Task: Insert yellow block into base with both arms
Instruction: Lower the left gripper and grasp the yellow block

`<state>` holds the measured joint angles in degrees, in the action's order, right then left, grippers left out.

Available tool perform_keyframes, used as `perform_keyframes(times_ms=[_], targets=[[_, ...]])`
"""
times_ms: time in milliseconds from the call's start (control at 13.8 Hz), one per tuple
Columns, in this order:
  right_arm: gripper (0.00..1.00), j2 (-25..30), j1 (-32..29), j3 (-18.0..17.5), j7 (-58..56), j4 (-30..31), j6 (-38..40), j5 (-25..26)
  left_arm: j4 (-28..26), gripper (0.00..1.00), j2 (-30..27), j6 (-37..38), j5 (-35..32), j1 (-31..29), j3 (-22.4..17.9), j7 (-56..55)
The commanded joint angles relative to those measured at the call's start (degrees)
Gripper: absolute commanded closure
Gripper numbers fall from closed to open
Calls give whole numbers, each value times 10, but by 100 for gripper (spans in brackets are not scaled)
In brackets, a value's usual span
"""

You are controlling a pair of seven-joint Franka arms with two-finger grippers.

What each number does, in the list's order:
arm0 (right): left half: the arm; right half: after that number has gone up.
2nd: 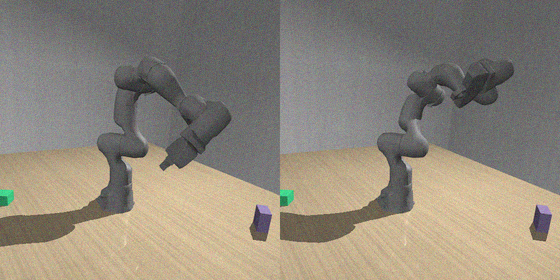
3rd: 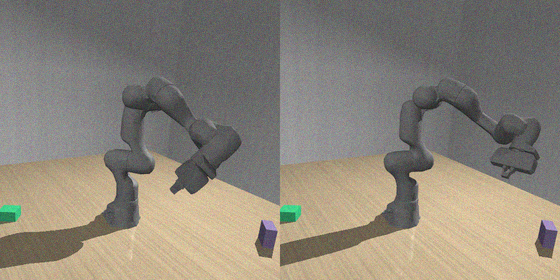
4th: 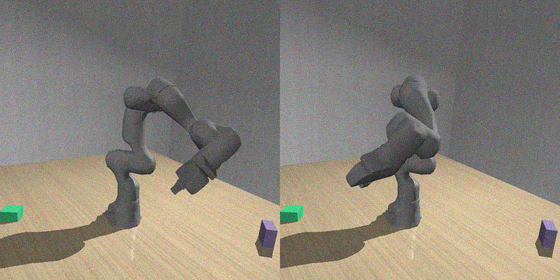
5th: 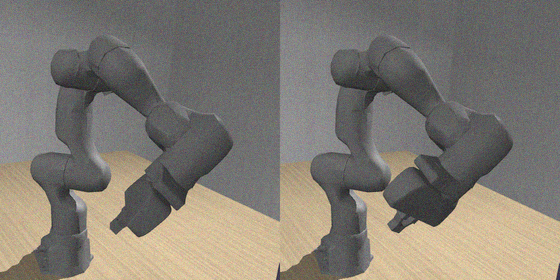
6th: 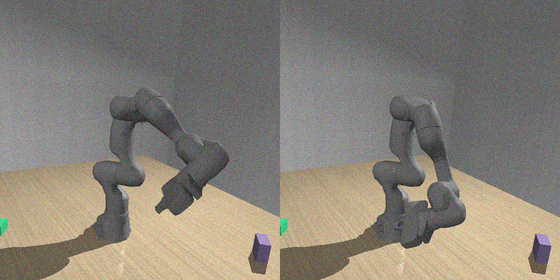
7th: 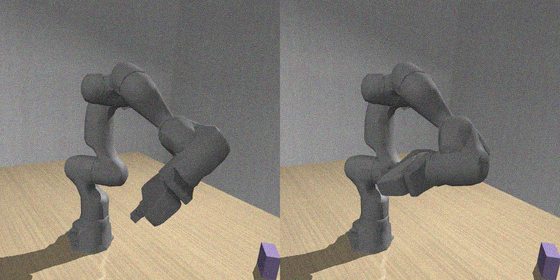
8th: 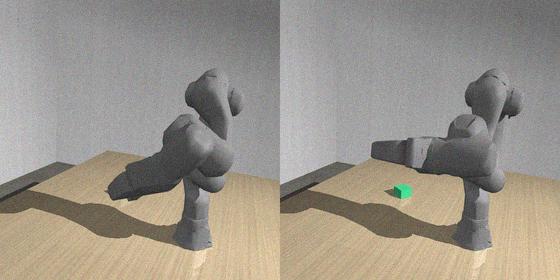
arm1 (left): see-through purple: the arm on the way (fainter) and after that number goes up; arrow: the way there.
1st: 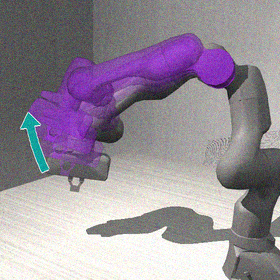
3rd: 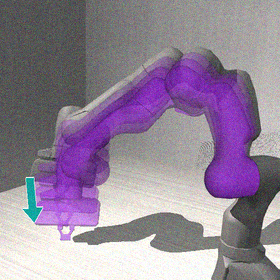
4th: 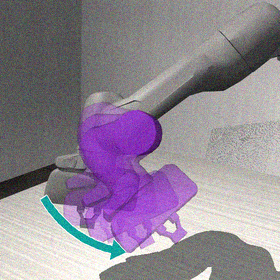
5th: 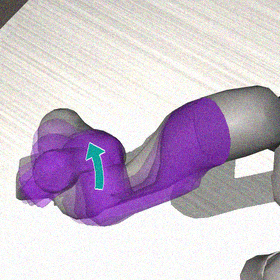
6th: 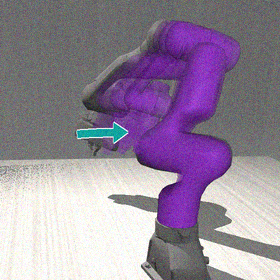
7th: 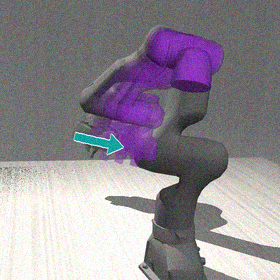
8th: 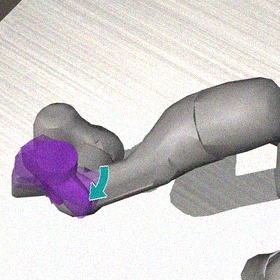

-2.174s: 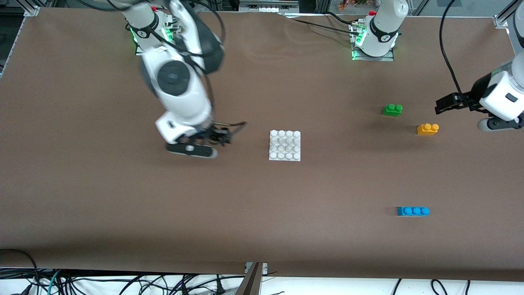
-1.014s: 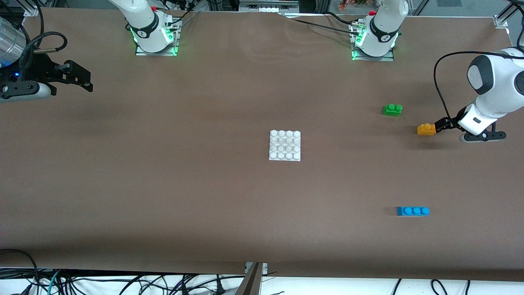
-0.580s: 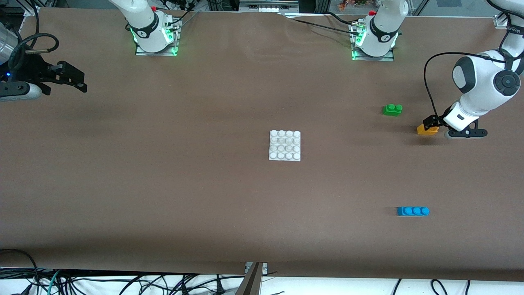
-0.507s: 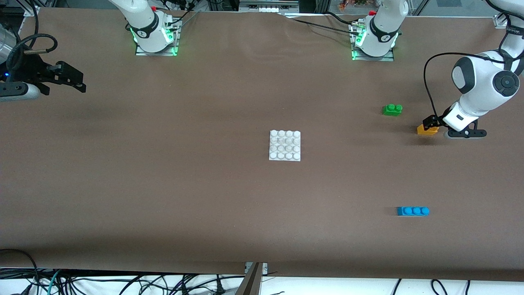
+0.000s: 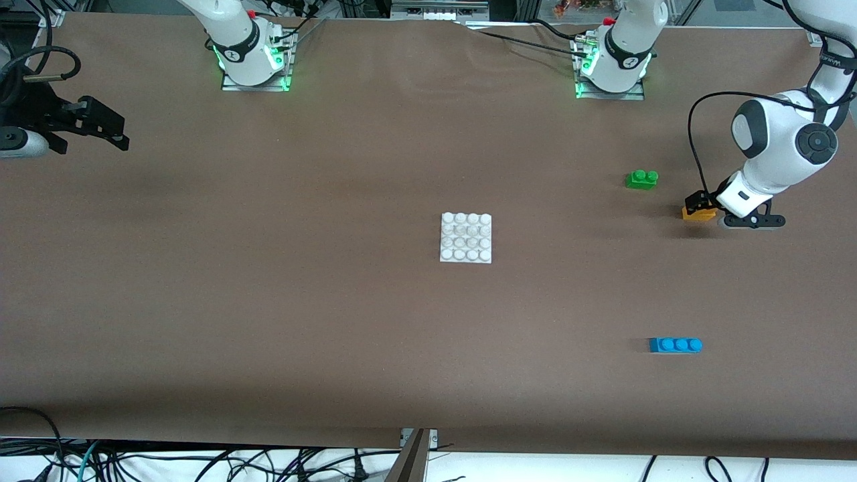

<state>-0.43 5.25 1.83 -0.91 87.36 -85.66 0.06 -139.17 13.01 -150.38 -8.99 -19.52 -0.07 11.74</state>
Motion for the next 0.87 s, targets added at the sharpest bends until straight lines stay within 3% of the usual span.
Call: perform_keyframes(times_ms=[0, 145, 217, 362, 435, 797], targets=[[1, -11, -2, -7, -6, -3, 3, 5, -7, 3, 3, -13, -9, -5, 1, 11], [1, -9, -1, -8, -5, -2, 4, 7, -7, 18, 3, -13, -10, -5, 1, 12], [1, -10, -1, -7, -5, -2, 1, 9, -8, 30, 3, -13, -10, -5, 1, 22], [1, -11, -3, -4, -3, -2, 0, 7, -8, 65, 2, -13, -9, -9, 0, 30], [1, -10, -2, -6, -3, -3, -1, 8, -8, 72, 2, -13, -9, -17, 1, 30], [1, -11, -6, -4, -3, -2, -1, 8, 0, 72, -25, 7, -10, -16, 2, 29]])
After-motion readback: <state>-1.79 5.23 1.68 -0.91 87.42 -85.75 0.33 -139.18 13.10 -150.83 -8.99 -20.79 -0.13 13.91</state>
